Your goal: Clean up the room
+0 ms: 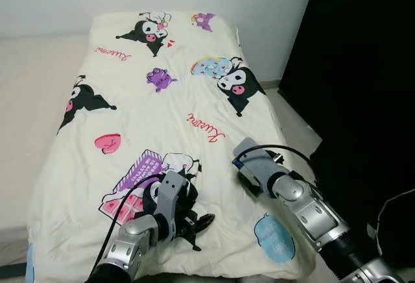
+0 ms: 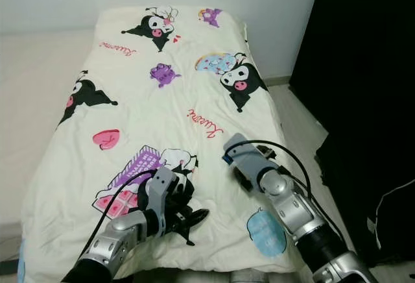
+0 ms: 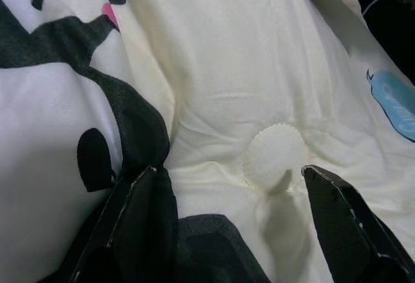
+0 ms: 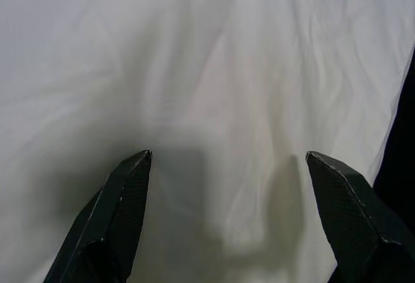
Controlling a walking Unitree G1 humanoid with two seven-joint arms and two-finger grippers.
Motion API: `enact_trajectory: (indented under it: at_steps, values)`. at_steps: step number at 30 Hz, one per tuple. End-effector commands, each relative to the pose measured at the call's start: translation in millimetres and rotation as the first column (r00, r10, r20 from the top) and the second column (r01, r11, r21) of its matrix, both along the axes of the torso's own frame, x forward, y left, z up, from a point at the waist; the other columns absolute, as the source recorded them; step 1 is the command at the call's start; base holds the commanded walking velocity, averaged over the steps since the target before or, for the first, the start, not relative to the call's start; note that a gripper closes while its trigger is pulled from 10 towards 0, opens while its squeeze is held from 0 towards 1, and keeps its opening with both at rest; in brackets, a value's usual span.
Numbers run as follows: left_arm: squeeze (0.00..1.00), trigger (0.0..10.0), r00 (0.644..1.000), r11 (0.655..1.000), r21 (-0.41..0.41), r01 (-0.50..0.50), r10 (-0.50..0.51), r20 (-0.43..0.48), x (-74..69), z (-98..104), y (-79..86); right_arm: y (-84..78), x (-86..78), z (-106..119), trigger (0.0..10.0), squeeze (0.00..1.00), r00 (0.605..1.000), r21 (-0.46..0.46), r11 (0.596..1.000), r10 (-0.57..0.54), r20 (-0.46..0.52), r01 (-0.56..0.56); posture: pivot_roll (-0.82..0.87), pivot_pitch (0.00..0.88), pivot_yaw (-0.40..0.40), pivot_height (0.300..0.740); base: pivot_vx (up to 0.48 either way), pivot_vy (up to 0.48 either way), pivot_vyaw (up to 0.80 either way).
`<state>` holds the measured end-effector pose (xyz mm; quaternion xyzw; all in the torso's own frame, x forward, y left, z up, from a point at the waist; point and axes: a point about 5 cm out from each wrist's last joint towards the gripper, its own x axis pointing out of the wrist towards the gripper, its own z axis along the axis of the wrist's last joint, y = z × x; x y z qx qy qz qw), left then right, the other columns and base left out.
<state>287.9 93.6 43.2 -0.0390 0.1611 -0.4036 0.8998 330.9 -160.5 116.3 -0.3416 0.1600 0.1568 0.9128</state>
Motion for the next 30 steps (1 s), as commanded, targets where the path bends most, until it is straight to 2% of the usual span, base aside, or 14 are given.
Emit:
enact_trajectory:
  at_steps: [1, 2, 5, 8, 10, 13, 16, 19, 22, 25, 26, 27, 28, 30]
  values:
    - [1.00, 10.0, 0.999, 0.999, 0.013, -0.029, 0.030, -0.038, -6.5, -13.5, 3.9, -21.3, -0.7, -12.9, 10.0, 0.00, 0.995, 0.011, 0.995, -0.102, -0.021, 0.102, -0.19, 0.171, -0.018, 0.511, 0.000, 0.000, 0.00]
    - [1.00, 10.0, 0.999, 0.999, 0.017, -0.037, 0.038, -0.035, -6.5, -14.8, 5.1, -35.3, 1.4, -15.9, 10.0, 0.00, 0.983, 0.024, 0.983, -0.182, -0.020, 0.182, -0.18, 0.176, -0.018, 0.511, 0.000, 0.000, 0.00]
    - [1.00, 10.0, 0.999, 0.999, 0.020, -0.042, 0.043, -0.033, -6.5, -15.7, 5.8, -44.3, 2.4, -18.1, 10.0, 0.00, 0.972, 0.036, 0.971, -0.235, -0.021, 0.235, -0.18, 0.176, -0.018, 0.511, 0.000, 0.000, 0.00]
    - [1.00, 10.0, 0.998, 0.998, 0.024, -0.053, 0.054, -0.027, -6.3, -16.7, 9.0, -76.4, 4.6, -18.3, 10.0, 0.00, 0.917, 0.057, 0.915, -0.399, 0.003, 0.399, -0.17, 0.183, -0.017, 0.511, 0.000, 0.000, 0.00]
    - [1.00, 10.0, 0.998, 0.998, 0.027, -0.064, 0.065, -0.026, -6.1, -16.9, 12.9, -102.8, 0.7, -15.4, 10.0, 0.00, 0.856, 0.071, 0.855, -0.516, 0.011, 0.515, -0.17, 0.185, -0.015, 0.511, 0.000, 0.000, 0.00]
    - [1.00, 10.0, 0.997, 0.997, 0.028, -0.072, 0.073, -0.028, -6.3, -17.2, 16.0, -124.6, -5.2, -10.5, 10.0, 0.00, 0.796, 0.073, 0.795, -0.605, 0.025, 0.602, -0.17, 0.186, -0.014, 0.511, 0.000, 0.000, 0.00]
    - [1.00, 10.0, 0.997, 0.997, 0.027, -0.073, 0.074, -0.026, -6.2, -17.4, 16.7, -127.9, -5.3, -7.0, 10.0, 0.00, 0.785, 0.088, 0.785, -0.618, 0.041, 0.614, -0.17, 0.184, -0.012, 0.511, 0.000, 0.000, 0.00]
    - [1.00, 10.0, 0.996, 0.996, 0.016, -0.085, 0.085, -0.017, -4.6, -16.1, 19.0, -120.6, 1.2, 7.6, 10.0, 0.00, 0.797, 0.157, 0.802, -0.594, 0.109, 0.577, -0.18, 0.182, -0.009, 0.511, 0.000, 0.000, 0.00]
    - [1.00, 10.0, 0.990, 0.989, -0.046, -0.140, 0.141, 0.006, 4.5, -5.9, 24.6, -98.6, 11.5, 22.5, 10.0, 0.00, 0.842, 0.306, 0.833, -0.519, 0.144, 0.461, -0.18, 0.176, -0.007, 0.511, 0.000, 0.000, 0.00]
    - [1.00, 10.0, 0.986, 0.980, -0.107, -0.166, 0.169, 0.014, 9.7, 2.8, 28.1, -91.1, 14.2, 27.3, 10.0, 0.00, 0.853, 0.363, 0.831, -0.499, 0.153, 0.421, -0.18, 0.170, -0.007, 0.515, 0.000, 0.000, -0.30]
    - [0.00, 10.0, 0.988, 0.965, -0.219, -0.145, 0.153, 0.023, 12.8, 17.5, 30.8, -84.6, 16.3, 31.0, 10.0, 0.00, 0.861, 0.400, 0.830, -0.482, 0.164, 0.388, -0.17, 0.165, -0.008, 0.520, 0.000, 0.000, 0.00]
    - [0.00, 10.0, 0.988, 0.965, -0.219, -0.145, 0.153, 0.023, 12.8, 17.5, 30.8, -84.6, 16.3, 31.0, 10.0, 0.00, 0.861, 0.400, 0.830, -0.482, 0.164, 0.388, -0.17, 0.165, -0.008, 0.520, 0.000, 0.000, 0.00]
    - [0.00, 10.0, 0.994, 0.947, -0.310, -0.088, 0.104, 0.034, 12.1, 30.4, 34.0, -80.5, 17.9, 32.6, 10.0, 0.00, 0.864, 0.421, 0.827, -0.475, 0.166, 0.374, -0.17, 0.163, -0.010, 0.524, 0.000, 0.000, 0.00]
    - [0.00, 10.0, 0.997, 0.931, -0.364, -0.020, 0.045, 0.061, 9.0, 40.7, 37.6, -77.3, 19.3, 33.5, 10.0, 0.00, 0.867, 0.429, 0.826, -0.470, 0.167, 0.365, -0.16, 0.159, -0.010, 0.529, 0.000, 0.000, 0.00]
